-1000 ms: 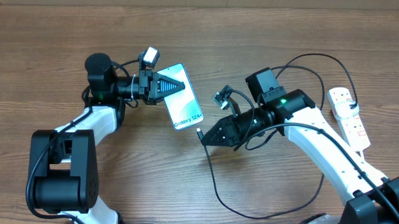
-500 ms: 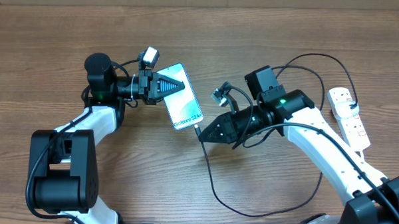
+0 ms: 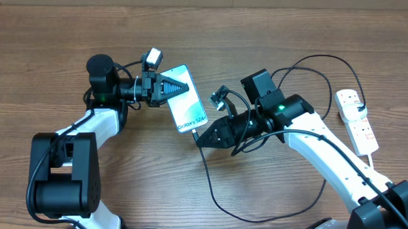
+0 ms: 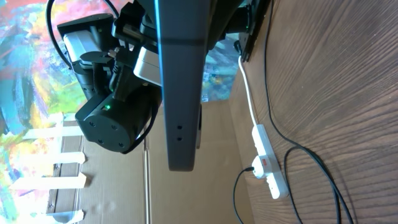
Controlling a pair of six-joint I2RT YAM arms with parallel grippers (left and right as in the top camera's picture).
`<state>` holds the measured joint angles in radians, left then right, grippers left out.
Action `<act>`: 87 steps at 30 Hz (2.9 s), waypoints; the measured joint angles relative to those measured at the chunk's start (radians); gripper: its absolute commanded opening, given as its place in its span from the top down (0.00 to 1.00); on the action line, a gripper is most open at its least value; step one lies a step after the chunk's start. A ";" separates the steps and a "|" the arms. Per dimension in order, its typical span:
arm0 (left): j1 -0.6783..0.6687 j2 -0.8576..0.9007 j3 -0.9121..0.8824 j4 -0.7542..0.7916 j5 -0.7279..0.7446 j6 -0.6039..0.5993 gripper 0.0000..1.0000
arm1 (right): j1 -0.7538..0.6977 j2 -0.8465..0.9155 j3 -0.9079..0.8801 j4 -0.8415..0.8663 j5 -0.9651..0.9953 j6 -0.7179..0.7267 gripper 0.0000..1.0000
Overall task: Plug charger to phone and switch on socket
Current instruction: 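Push the USB-C plug into the phone's port with the right gripper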
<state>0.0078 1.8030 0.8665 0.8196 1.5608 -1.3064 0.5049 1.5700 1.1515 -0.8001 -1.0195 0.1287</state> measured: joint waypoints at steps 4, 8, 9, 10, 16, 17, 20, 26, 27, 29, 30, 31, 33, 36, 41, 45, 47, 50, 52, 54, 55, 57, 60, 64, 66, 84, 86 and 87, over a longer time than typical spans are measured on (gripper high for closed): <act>0.000 0.000 0.000 0.000 0.000 -0.002 0.96 | 0.000 0.000 0.000 0.001 0.014 0.013 0.96; 0.000 0.000 0.000 0.000 0.000 -0.002 0.96 | 0.000 0.000 0.000 0.004 0.017 0.019 0.96; 0.000 0.000 0.000 0.000 0.000 -0.002 0.96 | 0.000 0.000 0.000 0.005 0.018 0.022 0.96; 0.000 0.000 0.000 0.000 0.000 -0.002 0.96 | 0.000 0.000 0.000 0.006 0.019 0.022 0.96; 0.000 0.000 0.000 0.000 -0.001 -0.002 0.96 | 0.000 0.000 0.000 0.021 0.023 0.028 0.96; 0.000 0.000 0.000 0.000 -0.001 -0.002 0.96 | 0.000 0.000 0.000 0.023 0.023 0.029 0.96; 0.000 0.000 0.000 0.000 0.000 -0.002 0.96 | 0.000 0.000 0.000 0.037 0.026 0.032 0.96; 0.000 0.000 0.000 0.000 -0.002 -0.002 0.96 | 0.000 0.000 0.000 0.048 0.033 0.050 0.96; 0.000 0.000 0.000 0.000 -0.002 -0.002 0.96 | 0.000 0.000 0.000 0.048 0.034 0.051 0.96; 0.000 0.000 0.000 0.000 -0.005 -0.002 0.96 | 0.000 0.000 0.000 0.053 0.036 0.055 0.96; 0.000 0.000 0.000 0.000 -0.006 -0.002 0.96 | 0.000 0.000 0.000 0.059 0.037 0.055 0.96; 0.001 0.000 0.000 0.000 -0.008 -0.002 0.96 | 0.000 0.000 -0.001 0.065 0.037 0.056 0.96; 0.003 0.000 0.002 0.001 -0.011 -0.002 0.96 | 0.000 0.000 -0.005 0.082 0.039 0.058 0.96; 0.008 0.000 0.006 0.002 -0.013 -0.002 0.96 | 0.000 0.000 -0.008 0.103 0.040 0.058 0.95; 0.006 0.000 0.006 0.003 -0.012 -0.002 0.96 | 0.000 0.000 -0.008 0.109 0.044 0.060 0.88; 0.005 0.000 0.006 0.003 -0.006 -0.001 0.96 | 0.000 0.000 -0.008 0.090 0.051 0.060 0.83; 0.005 0.000 0.006 0.003 -0.004 0.002 0.96 | 0.000 0.000 -0.008 0.073 0.052 0.061 0.81; 0.005 0.000 0.006 0.003 -0.003 0.009 0.96 | 0.000 0.000 -0.008 0.048 0.054 0.063 0.73; 0.005 0.000 0.006 0.003 -0.003 0.016 0.96 | 0.000 0.000 -0.008 0.034 0.055 0.061 0.66; 0.005 0.000 0.006 0.003 -0.003 0.025 0.96 | 0.000 0.000 -0.003 0.003 0.056 0.064 0.57; 0.005 0.000 0.006 0.003 -0.003 0.028 0.96 | 0.000 0.000 0.003 -0.013 0.057 0.064 0.53; 0.005 0.000 0.006 0.003 -0.001 0.031 0.96 | -0.001 0.000 0.031 -0.049 0.060 0.063 0.43; 0.005 0.000 0.006 0.003 0.000 0.031 0.96 | -0.007 0.000 0.107 -0.125 0.077 0.048 0.32; 0.005 0.000 0.006 0.003 0.000 0.032 0.96 | -0.016 0.000 0.229 -0.277 0.179 0.031 0.30; 0.005 0.000 0.006 0.003 0.000 0.032 0.96 | -0.018 0.000 0.286 -0.355 0.259 0.027 0.29; 0.005 0.000 0.006 0.003 0.000 0.047 0.96 | -0.002 -0.260 0.399 -0.673 0.633 0.109 0.14; 0.005 0.000 0.006 0.003 0.000 0.047 0.96 | 0.031 -0.302 0.399 -0.631 0.698 0.153 0.14; 0.005 0.000 0.006 0.003 0.000 0.047 0.96 | 0.057 -0.319 0.396 -0.604 0.737 0.174 0.14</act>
<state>0.0124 1.8030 0.8722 0.8227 1.5608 -1.2598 0.5617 1.2514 1.5475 -1.4040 -0.2829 0.3031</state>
